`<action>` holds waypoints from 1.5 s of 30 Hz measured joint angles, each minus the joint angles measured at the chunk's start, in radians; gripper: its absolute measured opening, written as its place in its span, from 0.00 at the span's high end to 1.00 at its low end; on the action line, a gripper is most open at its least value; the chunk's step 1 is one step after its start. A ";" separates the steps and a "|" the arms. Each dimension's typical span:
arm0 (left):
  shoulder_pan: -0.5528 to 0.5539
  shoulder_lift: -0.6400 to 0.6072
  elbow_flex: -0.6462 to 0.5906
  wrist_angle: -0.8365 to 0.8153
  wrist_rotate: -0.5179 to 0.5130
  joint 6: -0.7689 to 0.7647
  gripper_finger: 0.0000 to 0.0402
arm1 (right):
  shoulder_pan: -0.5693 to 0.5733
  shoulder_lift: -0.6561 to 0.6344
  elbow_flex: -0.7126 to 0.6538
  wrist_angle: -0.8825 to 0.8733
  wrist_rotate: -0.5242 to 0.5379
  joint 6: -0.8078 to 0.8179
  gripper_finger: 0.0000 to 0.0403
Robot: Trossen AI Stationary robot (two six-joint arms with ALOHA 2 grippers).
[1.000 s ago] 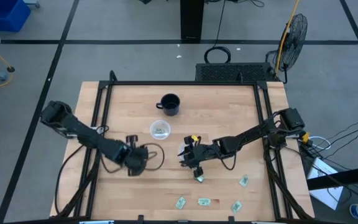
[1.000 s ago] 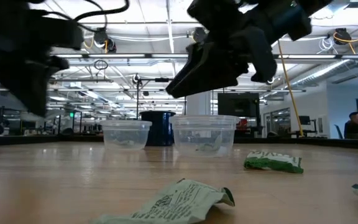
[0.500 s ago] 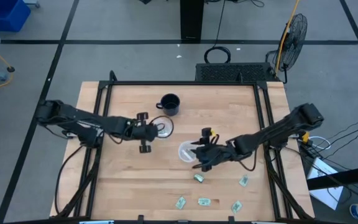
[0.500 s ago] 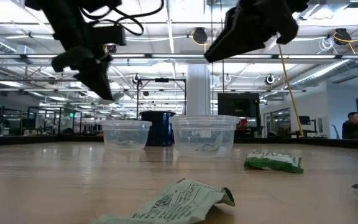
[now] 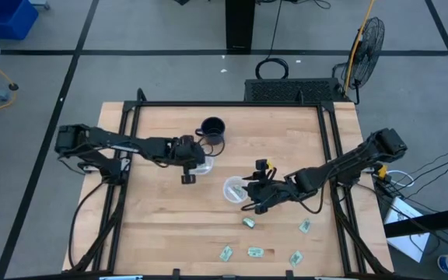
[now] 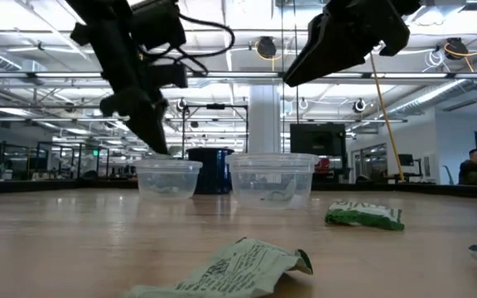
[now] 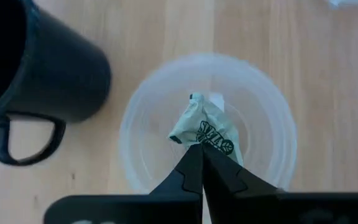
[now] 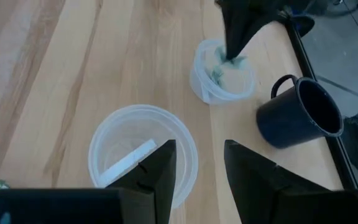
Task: Pick and place Stevia / Truvia into bins
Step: Put the stevia packet into the top round transparent container, then put the truvia packet into the bottom round transparent container
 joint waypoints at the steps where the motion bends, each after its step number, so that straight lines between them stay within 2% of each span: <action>1: 0.000 0.017 0.000 0.031 -0.005 0.008 0.98 | 0.000 0.000 0.000 0.002 0.000 0.000 0.68; 8: -0.002 0.073 0.000 0.063 0.023 0.010 0.83 | 0.001 0.000 -0.001 -0.017 -0.018 0.010 0.68; 14: -0.015 0.070 0.001 0.089 0.021 0.024 0.74 | 0.034 0.005 -0.007 -0.054 -0.277 0.217 0.68; 17: -0.018 0.039 -0.001 0.075 -0.008 0.046 0.72 | 0.087 0.019 -0.039 -0.031 -0.344 0.279 0.68; 20: -0.019 -0.003 0.002 0.101 -0.035 0.059 0.72 | 0.137 0.036 -0.092 0.045 -0.345 0.320 0.68; 24: -0.019 -0.072 0.001 0.123 -0.049 0.060 0.72 | 0.172 0.069 -0.178 0.276 -0.341 0.352 0.68; 27: -0.021 -0.114 0.001 0.152 -0.050 0.059 0.72 | 0.178 0.112 -0.227 0.445 -0.340 0.310 0.68; 34: -0.039 -0.177 0.001 0.158 -0.049 0.044 0.72 | 0.183 0.209 -0.274 0.506 -0.342 0.305 0.59; 39: -0.042 -0.179 0.001 0.164 -0.049 0.043 0.72 | 0.183 0.247 -0.272 0.552 -0.339 0.213 0.50; 45: -0.042 -0.179 0.001 0.165 -0.049 0.037 0.72 | 0.174 0.306 -0.271 0.550 -0.312 0.236 0.48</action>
